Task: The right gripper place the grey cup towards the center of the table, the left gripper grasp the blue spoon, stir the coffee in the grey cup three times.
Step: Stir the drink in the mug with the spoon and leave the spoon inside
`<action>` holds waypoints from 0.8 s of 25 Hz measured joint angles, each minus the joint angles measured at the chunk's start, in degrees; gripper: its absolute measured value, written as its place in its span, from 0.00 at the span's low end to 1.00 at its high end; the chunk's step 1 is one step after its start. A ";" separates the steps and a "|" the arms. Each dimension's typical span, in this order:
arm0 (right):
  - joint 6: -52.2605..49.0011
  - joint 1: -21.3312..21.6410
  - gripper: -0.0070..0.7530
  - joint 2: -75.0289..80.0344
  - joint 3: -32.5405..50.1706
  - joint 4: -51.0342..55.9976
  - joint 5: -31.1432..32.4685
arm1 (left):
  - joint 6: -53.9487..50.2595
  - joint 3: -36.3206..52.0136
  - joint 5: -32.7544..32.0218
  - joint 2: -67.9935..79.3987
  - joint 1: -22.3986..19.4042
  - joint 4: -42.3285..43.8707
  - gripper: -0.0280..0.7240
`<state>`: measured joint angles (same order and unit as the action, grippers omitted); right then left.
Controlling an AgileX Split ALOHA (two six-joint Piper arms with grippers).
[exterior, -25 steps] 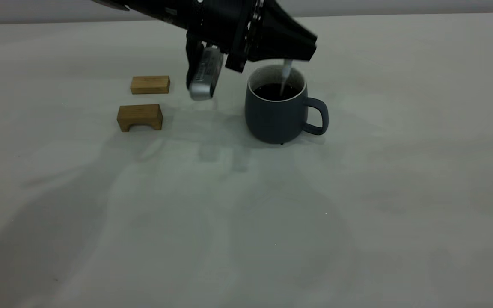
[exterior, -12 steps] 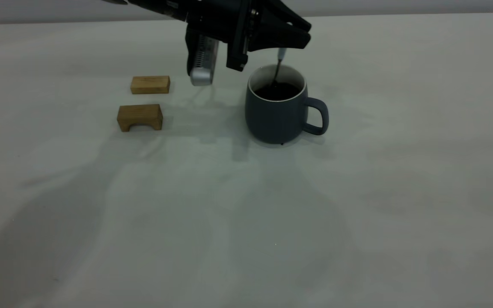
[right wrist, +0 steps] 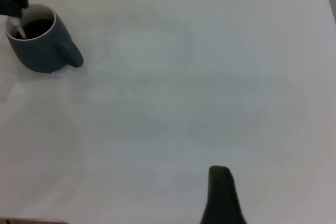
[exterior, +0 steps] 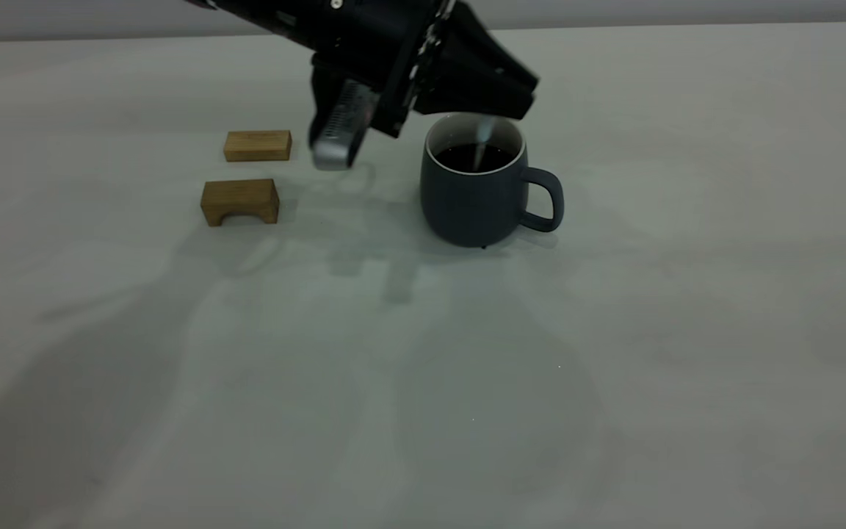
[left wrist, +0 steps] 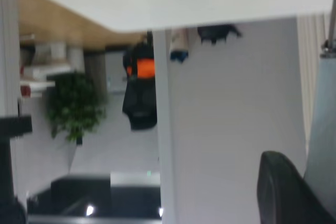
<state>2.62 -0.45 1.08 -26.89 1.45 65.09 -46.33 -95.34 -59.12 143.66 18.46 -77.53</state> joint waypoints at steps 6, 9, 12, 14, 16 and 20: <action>0.00 0.00 0.77 0.00 0.00 0.00 0.00 | 6.08 0.00 4.21 0.00 -1.52 0.38 0.21; 0.00 0.00 0.77 0.00 0.00 0.00 0.00 | 10.60 0.00 5.40 0.00 -1.52 -2.64 0.21; 0.00 0.00 0.77 0.00 0.00 0.00 0.00 | 13.50 0.00 5.39 0.00 -1.41 -6.51 0.21; 0.00 0.00 0.77 0.00 0.00 0.00 0.00 | 14.00 0.00 4.63 0.00 -1.10 -7.97 0.21; 0.00 0.00 0.77 0.00 0.00 0.00 0.00 | 14.21 0.00 3.57 0.11 -0.75 -8.84 0.21; 0.00 0.00 0.77 0.00 0.00 0.00 0.00 | 13.52 0.00 0.12 0.11 -0.19 -9.17 0.21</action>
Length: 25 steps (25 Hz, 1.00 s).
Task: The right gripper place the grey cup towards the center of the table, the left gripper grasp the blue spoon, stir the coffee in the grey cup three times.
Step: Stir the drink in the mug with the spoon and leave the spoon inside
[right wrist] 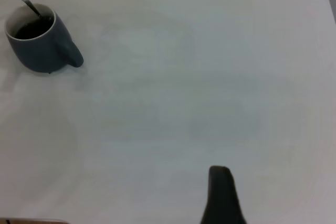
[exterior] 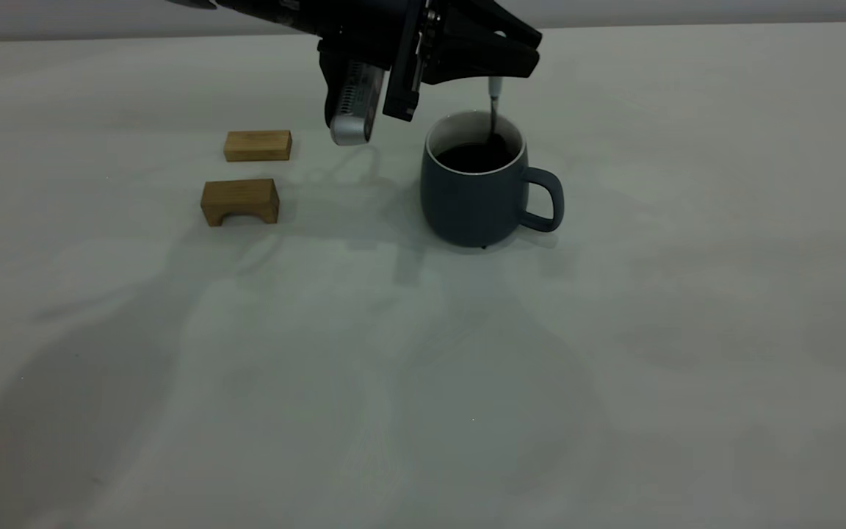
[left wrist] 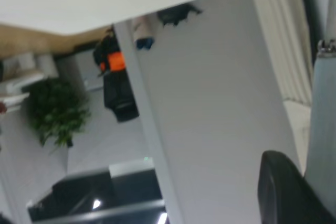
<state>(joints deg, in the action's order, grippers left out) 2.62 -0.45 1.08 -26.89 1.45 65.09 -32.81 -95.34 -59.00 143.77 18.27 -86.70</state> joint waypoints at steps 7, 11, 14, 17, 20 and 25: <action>0.00 0.00 0.77 0.00 0.00 0.00 0.00 | -8.64 0.00 -4.18 0.00 -0.15 4.45 0.21; 0.00 0.00 0.77 0.00 0.00 0.00 0.00 | -13.95 -0.06 -4.17 0.00 -1.60 7.99 0.18; 0.00 0.00 0.77 0.00 0.00 0.00 0.00 | -15.73 -0.18 -2.38 0.00 -2.52 9.00 0.18; 0.00 0.00 0.77 0.00 0.00 0.00 0.00 | -14.89 -0.18 1.42 0.00 -2.77 9.06 0.18; 0.00 0.00 0.77 0.00 0.00 0.00 0.00 | -11.57 -0.18 4.72 0.00 -2.77 9.06 0.18; 0.00 0.00 0.77 0.00 0.00 0.00 0.00 | -6.81 -0.18 4.71 0.00 -2.32 7.73 0.18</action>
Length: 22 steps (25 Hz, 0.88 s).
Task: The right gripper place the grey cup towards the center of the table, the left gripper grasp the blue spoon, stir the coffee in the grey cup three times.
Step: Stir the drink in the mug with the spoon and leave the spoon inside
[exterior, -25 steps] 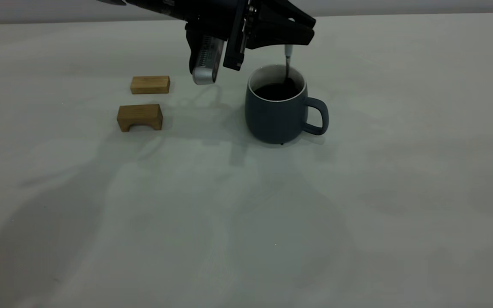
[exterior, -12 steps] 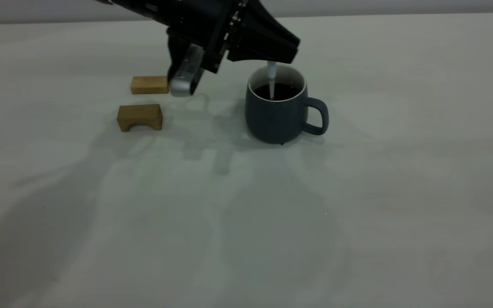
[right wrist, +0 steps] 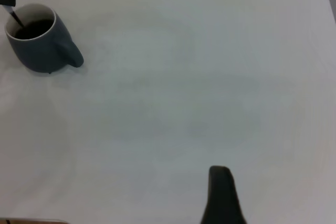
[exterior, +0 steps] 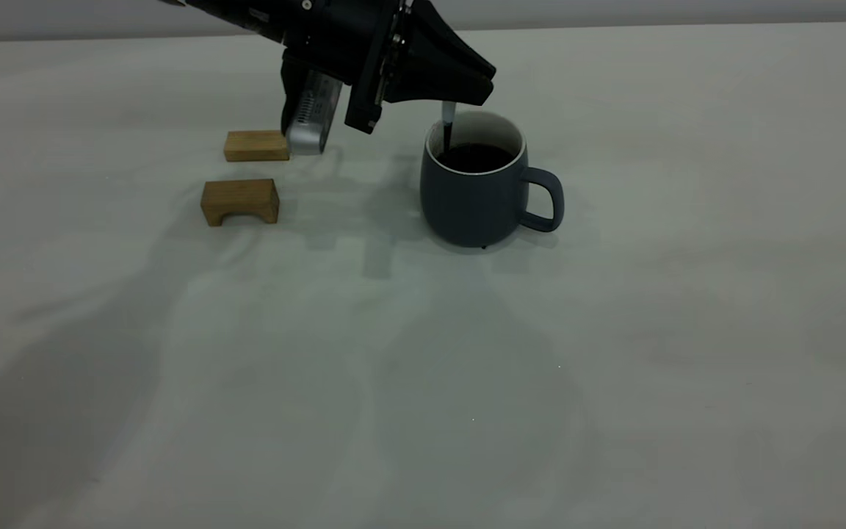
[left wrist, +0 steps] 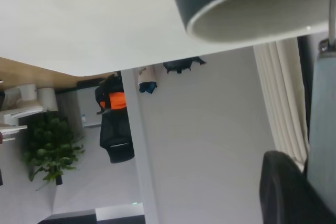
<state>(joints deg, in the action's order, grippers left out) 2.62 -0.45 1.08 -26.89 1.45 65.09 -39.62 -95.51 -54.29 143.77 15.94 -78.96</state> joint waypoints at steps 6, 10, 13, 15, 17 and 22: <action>0.00 0.00 0.77 0.00 0.00 0.00 0.00 | 0.40 0.00 -1.40 0.00 0.12 0.65 0.19; 0.00 0.00 0.77 0.00 0.00 0.00 0.00 | 0.39 0.00 -1.58 0.00 0.12 1.93 0.28; 0.00 0.00 0.77 0.00 0.00 0.00 0.00 | 0.39 0.00 -1.99 0.00 0.12 2.66 0.37; 0.00 0.00 0.77 0.00 0.00 0.00 0.00 | 0.39 0.00 -2.81 0.00 0.12 2.73 0.42; 0.00 0.00 0.77 0.00 0.00 0.00 0.00 | 0.39 0.00 -3.55 -0.13 0.12 3.53 0.44; 0.00 0.00 0.77 0.00 0.00 0.00 0.00 | 0.79 -1.14 -4.69 -3.82 0.07 14.36 0.44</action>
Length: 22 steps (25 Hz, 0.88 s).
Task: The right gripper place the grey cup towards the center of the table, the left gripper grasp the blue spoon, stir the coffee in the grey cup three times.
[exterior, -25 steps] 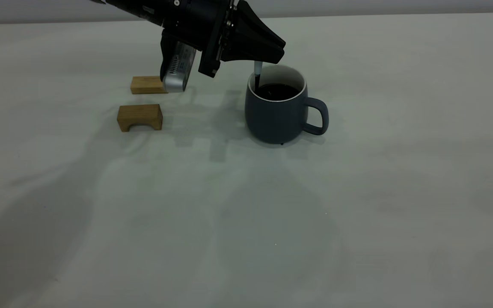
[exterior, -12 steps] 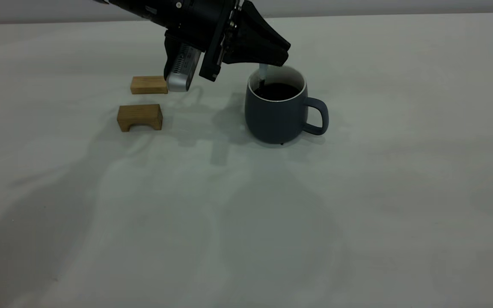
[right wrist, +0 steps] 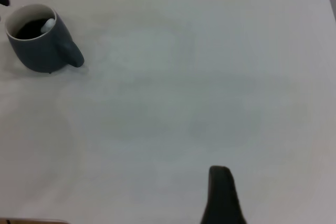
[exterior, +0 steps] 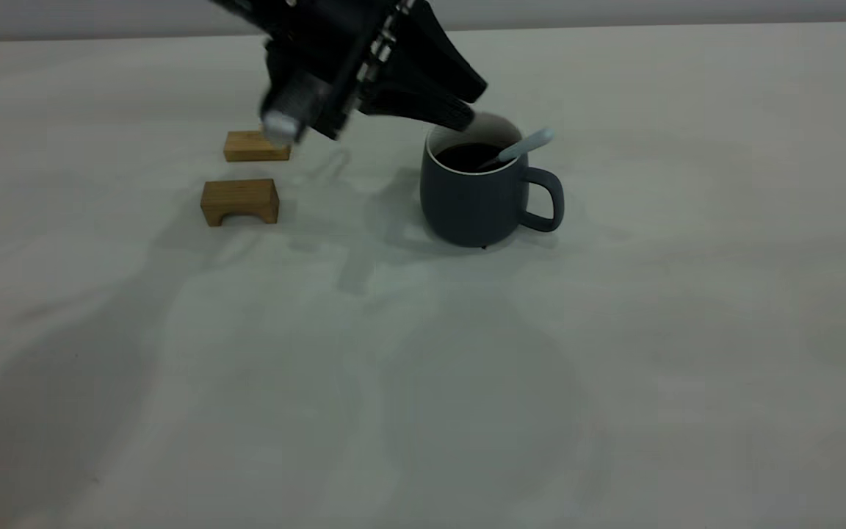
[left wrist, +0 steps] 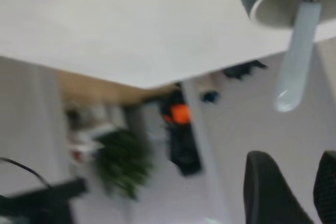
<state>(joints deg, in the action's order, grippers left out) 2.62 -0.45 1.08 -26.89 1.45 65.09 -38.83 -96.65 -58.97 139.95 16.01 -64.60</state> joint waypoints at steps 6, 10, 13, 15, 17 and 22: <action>0.00 0.00 0.77 0.00 0.00 0.00 0.00 | 7.00 -0.90 -2.77 -10.11 -0.22 23.23 0.44; 0.00 0.00 0.77 0.00 0.00 0.00 0.00 | 12.75 -0.90 -5.27 -18.03 -0.28 36.47 0.44; 0.00 0.00 0.77 0.00 0.00 0.00 0.00 | 14.06 -0.90 -7.95 -24.62 -0.28 45.24 0.44; 0.00 0.00 0.77 0.00 0.00 0.00 0.00 | 14.27 -0.90 -7.95 -29.54 -0.28 50.35 0.44; 0.00 0.00 0.77 0.00 0.00 0.00 0.00 | 14.41 -0.90 -7.95 -34.21 -0.30 55.41 0.44; 0.00 0.00 0.77 0.00 0.00 0.00 0.00 | 16.12 -0.90 -7.95 -46.51 -0.30 67.32 0.44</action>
<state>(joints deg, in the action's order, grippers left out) 2.62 -0.45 1.08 -26.89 1.45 65.09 -22.71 -97.55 -66.92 93.44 15.71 2.72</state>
